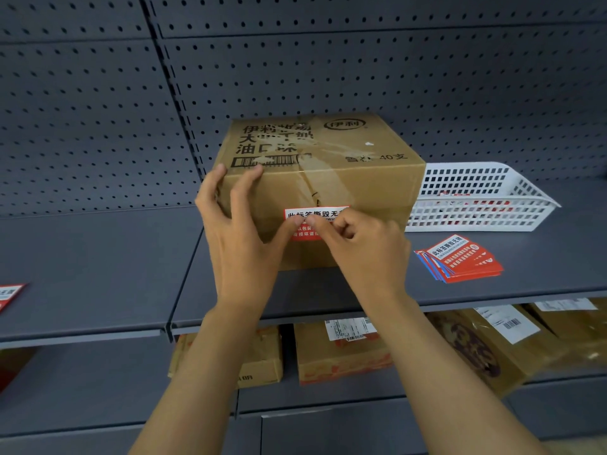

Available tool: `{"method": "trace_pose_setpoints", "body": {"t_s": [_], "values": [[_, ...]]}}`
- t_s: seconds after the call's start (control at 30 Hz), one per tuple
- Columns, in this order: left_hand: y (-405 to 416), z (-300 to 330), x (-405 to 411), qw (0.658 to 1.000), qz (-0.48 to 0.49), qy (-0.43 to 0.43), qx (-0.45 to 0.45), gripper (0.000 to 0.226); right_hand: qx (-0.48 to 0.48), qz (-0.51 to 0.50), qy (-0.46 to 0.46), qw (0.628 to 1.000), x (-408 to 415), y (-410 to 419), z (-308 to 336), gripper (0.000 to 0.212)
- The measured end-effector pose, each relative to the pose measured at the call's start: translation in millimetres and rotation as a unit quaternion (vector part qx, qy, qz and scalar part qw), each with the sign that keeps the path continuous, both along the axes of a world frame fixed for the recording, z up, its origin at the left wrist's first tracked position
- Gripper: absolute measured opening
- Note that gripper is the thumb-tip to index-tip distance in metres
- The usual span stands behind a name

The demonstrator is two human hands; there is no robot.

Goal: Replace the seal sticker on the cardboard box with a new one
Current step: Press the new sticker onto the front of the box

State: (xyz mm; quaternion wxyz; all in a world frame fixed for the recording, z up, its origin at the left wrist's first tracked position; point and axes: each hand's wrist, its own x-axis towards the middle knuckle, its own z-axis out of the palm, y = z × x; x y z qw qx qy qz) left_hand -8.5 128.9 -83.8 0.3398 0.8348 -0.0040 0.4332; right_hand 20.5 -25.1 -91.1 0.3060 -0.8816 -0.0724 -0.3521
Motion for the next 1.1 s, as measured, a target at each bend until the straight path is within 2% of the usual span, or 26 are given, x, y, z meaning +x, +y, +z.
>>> {"method": "trace_pose_setpoints", "body": {"t_s": [0.37, 0.6, 0.73, 1.1], "values": [[18.9, 3.6, -1.8, 0.999, -0.018, 0.007, 0.039, 0.072, 0.029, -0.029, 0.011, 0.999, 6.3, -39.6, -3.7, 0.063], [8.2, 0.5, -1.8, 0.998, -0.003, 0.013, 0.06, 0.097, 0.005, 0.018, -0.005, 1.0, -1.3, -15.8, -7.6, 0.062], [8.7, -0.4, 0.6, 0.997, 0.01, 0.017, 0.071, 0.098, -0.025, -0.001, 0.002, 1.0, 1.9, -7.4, -10.8, 0.062], [22.8, 0.2, -1.4, 0.995, -0.016, 0.036, 0.092, 0.1, -0.014, -0.033, 0.0, 0.999, 3.3, -41.6, -17.7, 0.069]]}}
